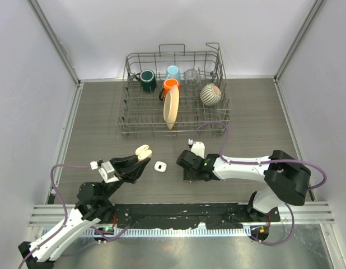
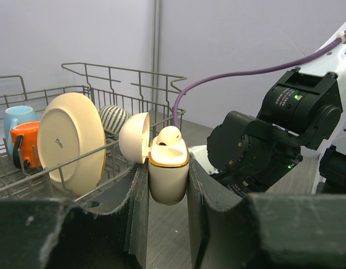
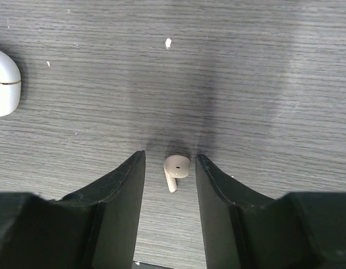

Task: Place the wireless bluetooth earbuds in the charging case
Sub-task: Pick up the earbud from the center of the board.

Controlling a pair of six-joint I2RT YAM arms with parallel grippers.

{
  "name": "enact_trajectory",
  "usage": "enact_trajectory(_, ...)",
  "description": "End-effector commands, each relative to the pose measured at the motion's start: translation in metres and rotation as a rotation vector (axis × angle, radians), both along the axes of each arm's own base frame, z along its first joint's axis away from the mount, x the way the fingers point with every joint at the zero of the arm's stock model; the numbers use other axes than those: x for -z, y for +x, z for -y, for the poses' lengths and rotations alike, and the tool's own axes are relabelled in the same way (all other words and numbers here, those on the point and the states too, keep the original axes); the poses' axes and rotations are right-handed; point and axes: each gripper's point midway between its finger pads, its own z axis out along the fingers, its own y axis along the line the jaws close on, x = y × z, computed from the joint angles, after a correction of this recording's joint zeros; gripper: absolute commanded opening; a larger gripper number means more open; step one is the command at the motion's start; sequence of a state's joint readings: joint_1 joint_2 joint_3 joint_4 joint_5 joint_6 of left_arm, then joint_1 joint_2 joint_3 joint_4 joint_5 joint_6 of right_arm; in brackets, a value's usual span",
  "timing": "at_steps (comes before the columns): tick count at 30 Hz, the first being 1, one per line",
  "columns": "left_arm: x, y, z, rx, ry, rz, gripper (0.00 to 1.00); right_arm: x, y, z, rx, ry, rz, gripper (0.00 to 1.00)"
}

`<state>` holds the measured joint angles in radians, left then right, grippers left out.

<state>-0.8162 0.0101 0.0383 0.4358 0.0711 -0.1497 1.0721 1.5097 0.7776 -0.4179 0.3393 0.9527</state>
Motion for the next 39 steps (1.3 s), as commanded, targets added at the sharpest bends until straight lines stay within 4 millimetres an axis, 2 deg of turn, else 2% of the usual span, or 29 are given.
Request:
enact_trajectory(1, 0.019, 0.002, 0.0, -0.009, -0.002, 0.006, 0.0, 0.0, -0.003, 0.012, 0.02, -0.037, 0.001, 0.47)
enact_trajectory(16, 0.019, 0.003, -0.001, -0.02, -0.002, 0.011, 0.0, 0.006, -0.007, 0.015, 0.077, -0.048, -0.023, 0.49)
enact_trajectory(23, 0.02, 0.004, -0.001, -0.02, -0.001, 0.01, 0.0, 0.007, -0.009, 0.014, 0.076, -0.047, -0.033, 0.38)
enact_trajectory(34, 0.02, 0.003, 0.0, -0.015, -0.001, 0.008, 0.0, 0.009, -0.012, 0.015, 0.077, -0.046, -0.039, 0.36)
enact_trajectory(39, 0.02, 0.003, 0.0, -0.015, 0.001, 0.006, 0.0, 0.01, -0.011, 0.015, 0.075, -0.047, -0.041, 0.31)
